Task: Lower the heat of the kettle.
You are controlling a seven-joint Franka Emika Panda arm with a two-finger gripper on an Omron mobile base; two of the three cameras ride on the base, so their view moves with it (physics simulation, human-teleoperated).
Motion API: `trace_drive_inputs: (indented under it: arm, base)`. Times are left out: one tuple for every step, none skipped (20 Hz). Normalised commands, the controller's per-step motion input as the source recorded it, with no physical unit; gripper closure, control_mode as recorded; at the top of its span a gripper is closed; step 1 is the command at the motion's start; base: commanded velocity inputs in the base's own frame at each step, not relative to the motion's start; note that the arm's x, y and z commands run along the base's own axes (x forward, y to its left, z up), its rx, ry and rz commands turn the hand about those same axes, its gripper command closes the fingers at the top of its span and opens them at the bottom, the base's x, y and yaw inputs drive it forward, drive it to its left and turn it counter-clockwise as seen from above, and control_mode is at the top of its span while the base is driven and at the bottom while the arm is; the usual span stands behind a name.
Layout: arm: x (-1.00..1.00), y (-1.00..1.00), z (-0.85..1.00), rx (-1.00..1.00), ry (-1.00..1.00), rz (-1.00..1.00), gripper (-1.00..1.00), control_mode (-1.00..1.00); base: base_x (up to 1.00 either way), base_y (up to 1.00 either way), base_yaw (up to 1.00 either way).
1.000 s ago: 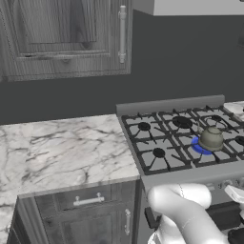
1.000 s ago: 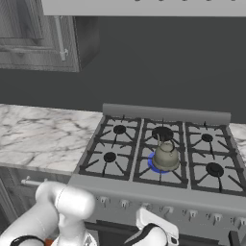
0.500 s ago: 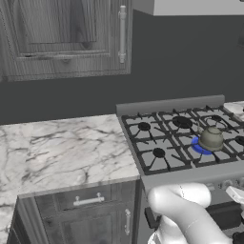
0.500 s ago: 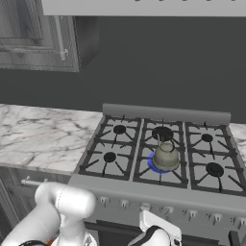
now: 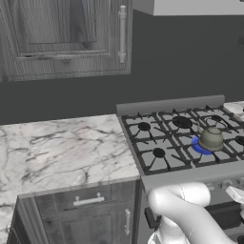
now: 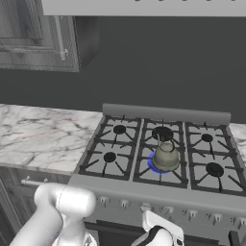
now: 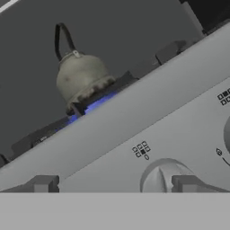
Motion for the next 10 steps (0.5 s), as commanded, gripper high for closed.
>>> trace_drive_inputs:
  arm:
    - [0.16,-0.02,-0.22,0.0,0.0,0.0,-1.0,-1.0]
    - [0.16,-0.01,-0.23,0.0,0.0,0.0,-1.0,-1.0]
    - [0.16,0.0,-0.22,0.0,0.0,0.0,-1.0,-1.0]
    - [0.15,0.0,-0.24,0.0,0.0,0.0,-1.0,-1.0]
    - [0.14,0.0,-0.18,0.0,0.0,0.0,-1.0,-1.0]
    - [0.13,0.0,-0.13,0.0,0.0,0.0,-1.0,-1.0]
    - [0.14,0.0,-0.14,0.0,0.0,0.0,-1.0,-1.0]
    - [0.14,0.0,-0.14,0.0,0.0,0.01,-1.0,-1.0]
    - [0.12,-0.02,-0.14,0.0,0.0,0.03,-1.0,-1.0]
    - [0.1,-0.08,-0.14,0.0,0.0,0.04,-1.0,-1.0]
  base:
    - [0.0,0.0,0.0]
    - [0.0,0.0,0.0]
    - [0.0,0.0,0.0]
    - [0.0,0.0,0.0]
    - [0.0,0.0,0.0]
    - [0.0,0.0,0.0]
    - [0.0,0.0,0.0]
    - [0.0,0.0,0.0]
    - [0.0,0.0,0.0]
    - [0.0,0.0,0.0]
